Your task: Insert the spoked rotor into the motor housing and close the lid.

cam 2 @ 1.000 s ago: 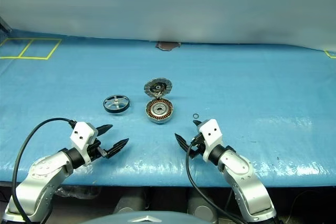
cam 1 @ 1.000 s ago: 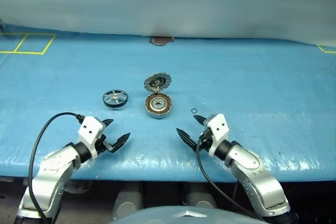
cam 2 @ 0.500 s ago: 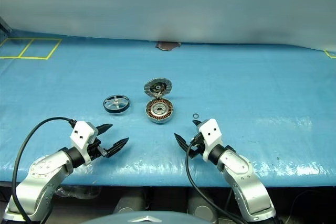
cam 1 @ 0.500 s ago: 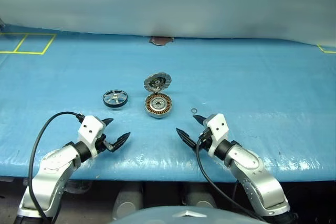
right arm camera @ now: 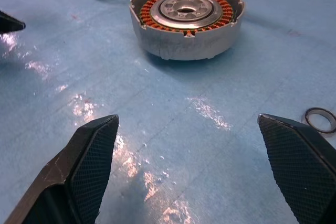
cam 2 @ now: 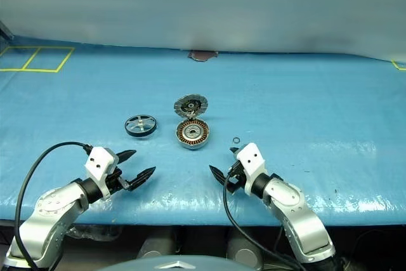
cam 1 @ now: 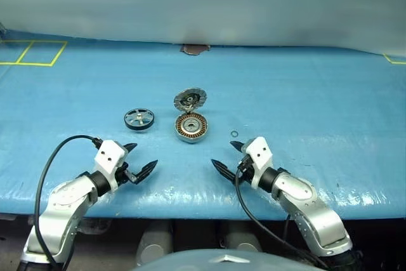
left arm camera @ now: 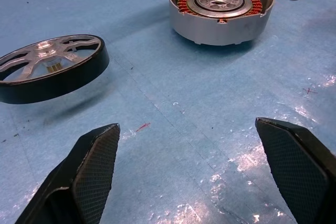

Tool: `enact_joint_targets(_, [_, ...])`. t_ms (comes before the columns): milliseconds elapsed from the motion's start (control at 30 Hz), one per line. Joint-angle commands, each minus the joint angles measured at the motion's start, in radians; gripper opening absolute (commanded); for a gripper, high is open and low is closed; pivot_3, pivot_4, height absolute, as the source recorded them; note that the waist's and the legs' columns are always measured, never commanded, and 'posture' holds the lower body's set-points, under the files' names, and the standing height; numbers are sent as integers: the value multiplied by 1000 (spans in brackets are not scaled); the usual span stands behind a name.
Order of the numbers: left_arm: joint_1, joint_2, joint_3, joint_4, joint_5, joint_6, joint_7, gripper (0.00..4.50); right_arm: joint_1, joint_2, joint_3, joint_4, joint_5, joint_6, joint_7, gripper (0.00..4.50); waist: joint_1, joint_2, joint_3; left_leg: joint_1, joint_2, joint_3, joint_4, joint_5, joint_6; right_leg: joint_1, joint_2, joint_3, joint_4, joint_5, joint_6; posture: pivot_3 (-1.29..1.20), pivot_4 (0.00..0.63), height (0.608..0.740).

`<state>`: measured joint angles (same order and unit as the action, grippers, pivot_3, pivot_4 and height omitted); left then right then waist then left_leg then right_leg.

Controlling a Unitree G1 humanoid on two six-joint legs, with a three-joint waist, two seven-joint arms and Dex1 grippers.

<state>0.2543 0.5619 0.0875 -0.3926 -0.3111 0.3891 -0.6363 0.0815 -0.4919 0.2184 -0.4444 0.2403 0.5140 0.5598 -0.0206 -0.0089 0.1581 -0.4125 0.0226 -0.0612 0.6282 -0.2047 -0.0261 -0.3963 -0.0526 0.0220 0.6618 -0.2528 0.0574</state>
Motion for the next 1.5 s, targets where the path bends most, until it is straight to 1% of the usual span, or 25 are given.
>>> enact_joint_targets(33, [-8,10,-1,-13,10,-10,-4,4500,-104,-112,59,-68,0,83,133,4471,0,0,0,0,0,0,0,0,0,0,0,0,0,0,0,0,150,740])
enact_joint_targets(133, [-11,7,-4,-9,12,-11,-4,4500,-236,-180,111,-66,-6,113,220,4471,-2,0,0,0,1,-1,0,0,0,0,1,0,0,0,0,0,150,740])
enact_joint_targets(200, [-11,4,-9,-7,14,-12,-3,4500,-338,-191,146,-47,-15,123,266,4471,-2,-1,0,0,1,-1,0,0,0,0,2,-1,0,0,0,0,150,740])
enact_joint_targets(300, [-9,-3,-16,-4,17,-16,-1,4500,-506,-193,228,10,-71,111,339,4471,-7,-1,1,0,1,-1,0,0,0,0,2,0,0,0,0,0,150,740])
enact_joint_targets(467, [2,-17,-17,-4,19,-23,5,4500,-742,-125,373,189,-178,24,446,4471,-5,-1,1,0,1,-1,-1,0,0,0,2,-1,0,1,0,0,150,740])
enact_joint_targets(533, [12,-20,-15,-9,20,-25,8,4500,-797,-90,408,260,-215,-10,467,4471,-6,-1,1,0,1,-1,-1,0,0,0,2,0,0,1,0,0,150,740])
enact_joint_targets(633, [36,-29,-7,-21,19,-29,16,4500,-865,-45,454,390,-275,-80,501,4471,-7,-1,1,0,1,-1,-1,0,0,-1,2,0,0,4,-4,0,150,740])
enact_joint_targets(767, [75,-47,4,-35,16,-53,24,4500,-921,-3,483,515,-320,-151,556,4471,-9,-1,1,0,1,-1,-1,0,0,0,2,0,0,4,-4,0,150,740])
enact_joint_targets(967, [117,-53,-3,-49,17,-103,13,4500,-969,47,476,642,-368,-225,605,4471,-10,0,1,0,1,-1,-1,0,0,-1,3,0,1,4,-4,0,150,740])
enact_joint_targets(1500, [113,-41,-20,-29,28,-181,-34,4500,-1016,147,456,830,-435,-300,633,4471,-18,0,1,1,2,-1,-1,0,0,-1,4,0,2,5,-4,0,150,740])
